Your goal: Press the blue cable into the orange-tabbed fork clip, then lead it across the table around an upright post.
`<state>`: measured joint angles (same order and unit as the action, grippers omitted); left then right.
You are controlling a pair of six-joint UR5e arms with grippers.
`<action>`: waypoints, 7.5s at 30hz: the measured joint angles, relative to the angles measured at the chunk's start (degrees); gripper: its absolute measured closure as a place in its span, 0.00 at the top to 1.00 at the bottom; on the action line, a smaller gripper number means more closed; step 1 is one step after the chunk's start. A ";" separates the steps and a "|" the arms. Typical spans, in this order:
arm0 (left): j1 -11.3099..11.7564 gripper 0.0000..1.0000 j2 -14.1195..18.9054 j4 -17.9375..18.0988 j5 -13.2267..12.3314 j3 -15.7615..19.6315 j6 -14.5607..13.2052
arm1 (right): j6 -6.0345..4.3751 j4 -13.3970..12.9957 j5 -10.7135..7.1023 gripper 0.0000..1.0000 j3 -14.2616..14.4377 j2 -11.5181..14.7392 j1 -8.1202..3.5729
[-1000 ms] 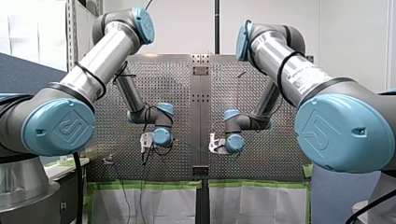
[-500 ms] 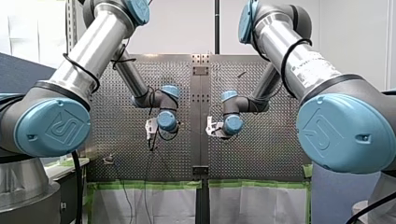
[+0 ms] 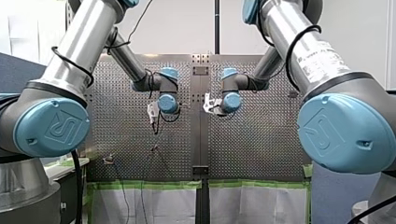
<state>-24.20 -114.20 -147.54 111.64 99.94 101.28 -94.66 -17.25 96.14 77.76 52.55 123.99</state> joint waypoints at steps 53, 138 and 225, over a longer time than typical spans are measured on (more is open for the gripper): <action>-1.51 0.01 9.97 -14.34 -8.95 -19.73 4.55 | -0.13 11.61 4.15 0.00 -6.36 26.32 -5.62; -12.15 0.01 -16.92 -29.17 -7.58 -48.51 1.52 | -3.99 10.66 -4.20 0.00 -3.95 13.14 -23.94; -12.18 0.99 -16.90 -31.29 -1.30 -48.19 3.27 | 3.30 -26.01 -4.80 0.00 11.67 -19.63 -36.78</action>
<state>-36.38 -131.09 -178.83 110.34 51.75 104.55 -91.36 -43.26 91.34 89.43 32.92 87.21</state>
